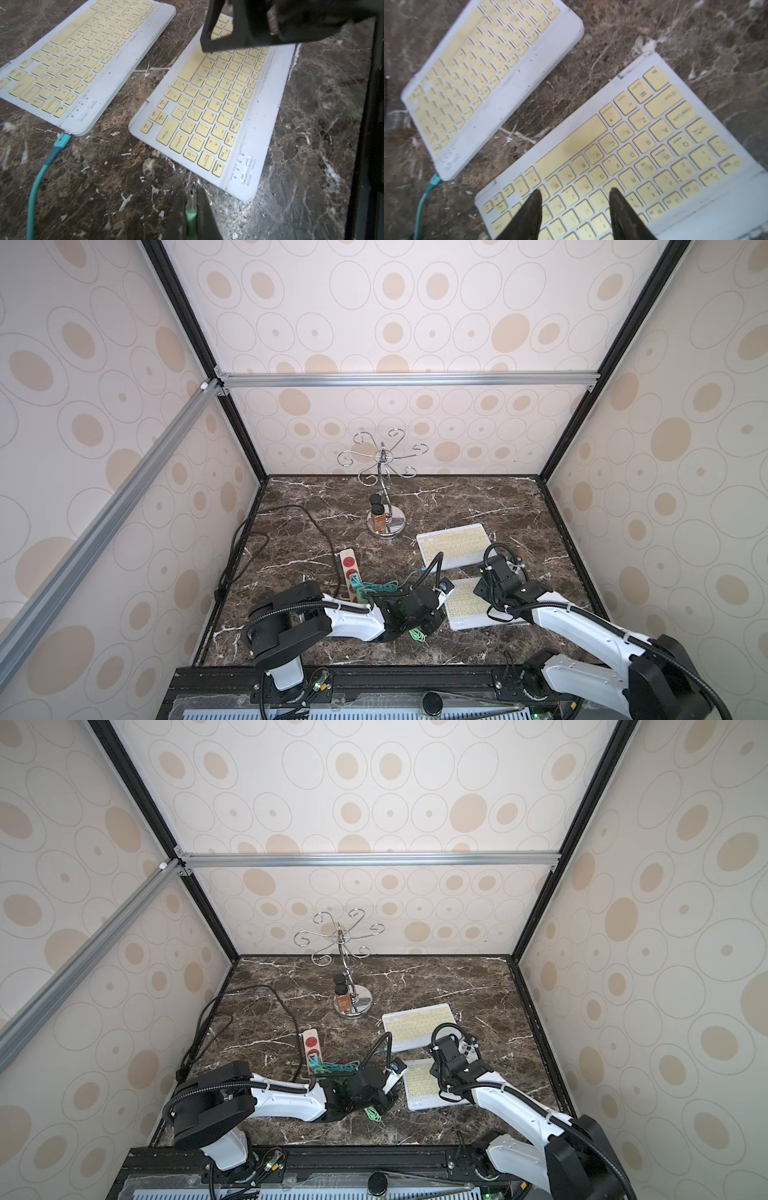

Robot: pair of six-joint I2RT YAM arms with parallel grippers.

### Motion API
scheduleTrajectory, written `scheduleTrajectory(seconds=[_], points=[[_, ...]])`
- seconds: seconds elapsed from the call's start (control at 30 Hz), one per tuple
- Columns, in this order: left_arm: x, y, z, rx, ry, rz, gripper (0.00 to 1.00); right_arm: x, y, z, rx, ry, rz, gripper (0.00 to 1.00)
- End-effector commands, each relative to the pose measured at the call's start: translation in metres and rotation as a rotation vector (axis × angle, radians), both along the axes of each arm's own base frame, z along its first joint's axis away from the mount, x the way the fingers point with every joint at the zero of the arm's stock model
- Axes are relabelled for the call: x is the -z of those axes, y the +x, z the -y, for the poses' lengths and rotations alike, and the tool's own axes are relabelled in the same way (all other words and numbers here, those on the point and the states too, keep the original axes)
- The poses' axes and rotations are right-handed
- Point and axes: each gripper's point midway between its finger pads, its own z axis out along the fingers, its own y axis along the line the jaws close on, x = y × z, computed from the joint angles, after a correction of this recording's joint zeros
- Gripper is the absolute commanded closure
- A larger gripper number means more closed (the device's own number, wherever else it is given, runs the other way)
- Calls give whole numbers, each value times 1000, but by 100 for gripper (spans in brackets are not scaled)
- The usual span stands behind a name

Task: Unplug the wireless keyboard
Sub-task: Move the keyboard to the center of the board, then place the power cord at the center of the board.

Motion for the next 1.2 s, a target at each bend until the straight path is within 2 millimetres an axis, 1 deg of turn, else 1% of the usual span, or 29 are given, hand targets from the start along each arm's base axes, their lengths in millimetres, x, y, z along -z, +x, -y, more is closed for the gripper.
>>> scheduleTrajectory(seconds=[0.0,0.07,0.13,0.2,0.3,0.53,0.63,0.7,0.8,0.9,0.97,1.03,1.17], points=[[2,4,5,-29,19,-21,100,-16,-10,5,-32,-33,19,45],[2,2,6,-22,12,-30,100,-22,-12,1,-62,-23,57,43],[-3,0,8,-6,-6,-30,86,-26,-15,-5,-104,-22,101,38],[-13,-1,6,-1,-40,-15,71,-32,-18,-11,-140,-23,147,33],[-28,0,-1,-9,-78,27,59,-41,-21,-16,-173,-28,187,29],[-59,5,-17,-41,-131,127,52,-57,-24,-37,-253,-24,245,28],[-83,5,-29,-52,-197,184,48,-62,-26,-49,-293,-37,271,26],[-102,3,-41,-67,-258,230,44,-65,-27,-57,-314,-53,287,25],[-132,3,-69,-125,-348,314,38,-68,-30,-76,-359,-65,325,22],[-156,9,-105,-231,-416,410,31,-75,-33,-102,-415,-81,366,19],[-167,13,-132,-312,-454,461,27,-81,-36,-118,-449,-108,388,18],[-173,18,-153,-380,-489,486,25,-87,-41,-134,-480,-134,413,18],[-172,33,-180,-487,-492,497,22,-100,-53,-167,-548,-148,465,18]])
